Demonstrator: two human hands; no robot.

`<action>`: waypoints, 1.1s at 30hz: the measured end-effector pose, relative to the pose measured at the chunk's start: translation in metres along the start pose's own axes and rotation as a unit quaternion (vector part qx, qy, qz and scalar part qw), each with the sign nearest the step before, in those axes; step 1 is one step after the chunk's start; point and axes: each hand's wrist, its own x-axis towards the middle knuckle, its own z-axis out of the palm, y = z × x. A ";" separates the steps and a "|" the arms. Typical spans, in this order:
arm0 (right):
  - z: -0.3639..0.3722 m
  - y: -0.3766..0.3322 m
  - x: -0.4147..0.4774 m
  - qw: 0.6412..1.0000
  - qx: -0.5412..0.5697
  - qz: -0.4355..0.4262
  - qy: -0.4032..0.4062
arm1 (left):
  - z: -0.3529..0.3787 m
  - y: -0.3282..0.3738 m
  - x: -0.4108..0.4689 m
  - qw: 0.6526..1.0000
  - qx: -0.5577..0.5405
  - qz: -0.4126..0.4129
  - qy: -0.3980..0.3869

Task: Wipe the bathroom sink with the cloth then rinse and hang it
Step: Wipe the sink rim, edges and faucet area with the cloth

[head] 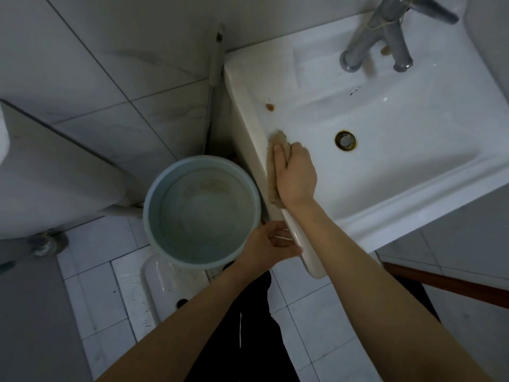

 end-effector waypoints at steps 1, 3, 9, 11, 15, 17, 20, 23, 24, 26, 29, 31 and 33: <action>-0.004 0.006 -0.011 1.000 -0.006 -0.011 -0.002 | -0.001 0.001 0.001 1.000 0.003 -0.008 0.003; -0.011 0.017 -0.030 0.999 -0.024 -0.023 -0.004 | 0.001 0.003 0.003 0.999 -0.025 -0.027 -0.001; -0.001 0.008 -0.015 0.999 -0.035 -0.002 0.016 | 0.020 0.000 -0.001 0.996 -0.072 -0.055 -0.011; 0.009 -0.006 0.012 0.999 -0.024 0.006 0.022 | 0.022 -0.002 -0.001 0.995 -0.088 -0.055 -0.010; 0.016 -0.027 0.047 1.000 -0.005 0.009 -0.006 | 0.021 0.005 -0.002 0.990 -0.115 -0.083 -0.005; 0.009 -0.021 0.037 1.000 -0.003 -0.007 -0.022 | 0.018 0.009 -0.002 0.989 -0.120 -0.081 -0.011; -0.003 0.002 0.003 0.998 -0.029 -0.046 -0.027 | 0.016 0.009 0.001 0.990 -0.118 -0.077 -0.003; 0.001 0.003 0.012 0.997 -0.033 -0.060 -0.019 | 0.023 0.006 0.000 0.988 -0.133 -0.070 0.042; 0.007 -0.004 0.025 0.997 -0.027 -0.063 -0.016 | 0.025 0.006 -0.001 0.987 -0.138 -0.068 0.053; 0.019 -0.022 0.056 0.998 -0.019 -0.059 -0.017 | 0.026 0.007 -0.002 0.985 -0.140 -0.066 0.070; 0.023 -0.030 0.072 0.998 -0.017 -0.062 -0.027 | 0.028 0.015 -0.005 0.983 -0.145 -0.074 0.085; 0.013 -0.016 0.053 0.995 -0.027 -0.088 -0.044 | 0.029 0.019 -0.008 0.981 -0.154 -0.079 0.092; -0.002 0.007 0.021 0.993 -0.024 -0.105 -0.056 | 0.030 0.021 -0.010 0.978 -0.168 -0.079 0.093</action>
